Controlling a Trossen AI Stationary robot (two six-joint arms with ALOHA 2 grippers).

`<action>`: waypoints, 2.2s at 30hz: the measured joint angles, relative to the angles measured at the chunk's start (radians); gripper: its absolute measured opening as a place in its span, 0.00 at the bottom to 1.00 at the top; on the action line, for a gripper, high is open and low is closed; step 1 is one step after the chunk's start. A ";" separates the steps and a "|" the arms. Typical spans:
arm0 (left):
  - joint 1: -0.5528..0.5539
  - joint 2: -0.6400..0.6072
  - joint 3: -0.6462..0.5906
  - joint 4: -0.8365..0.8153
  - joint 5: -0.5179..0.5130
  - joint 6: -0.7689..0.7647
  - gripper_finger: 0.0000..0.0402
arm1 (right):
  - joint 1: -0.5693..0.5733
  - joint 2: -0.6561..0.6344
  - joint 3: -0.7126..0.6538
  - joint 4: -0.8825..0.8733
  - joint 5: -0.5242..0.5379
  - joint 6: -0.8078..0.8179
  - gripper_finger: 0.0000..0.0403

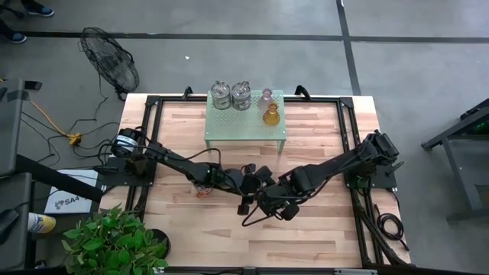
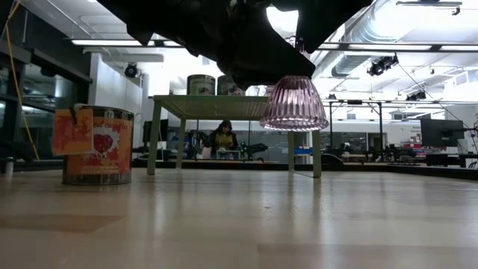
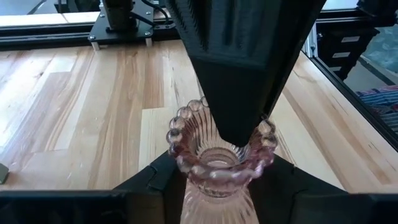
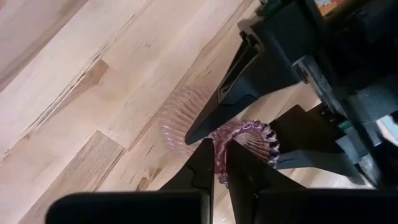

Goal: Pick & Place candle stick holders
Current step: Put the pink glass candle holder on the shelf

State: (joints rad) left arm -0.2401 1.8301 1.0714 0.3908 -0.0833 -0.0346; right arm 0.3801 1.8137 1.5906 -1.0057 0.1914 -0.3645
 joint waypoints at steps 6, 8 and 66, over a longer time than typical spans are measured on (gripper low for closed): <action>-0.003 0.000 0.000 -0.009 -0.001 0.027 0.47 | 0.000 0.000 -0.003 -0.016 -0.040 0.016 0.02; -0.003 0.000 0.000 -0.013 -0.001 0.028 0.50 | 0.000 0.000 -0.003 -0.018 -0.042 0.026 0.02; -0.075 -0.325 -0.171 -0.435 -0.418 -0.120 0.57 | -0.603 -0.097 0.346 -0.045 -0.028 -0.197 0.02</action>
State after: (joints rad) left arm -0.3155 1.5049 0.8999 -0.0439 -0.5009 -0.1543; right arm -0.2232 1.7163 1.9366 -1.0503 0.1637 -0.5617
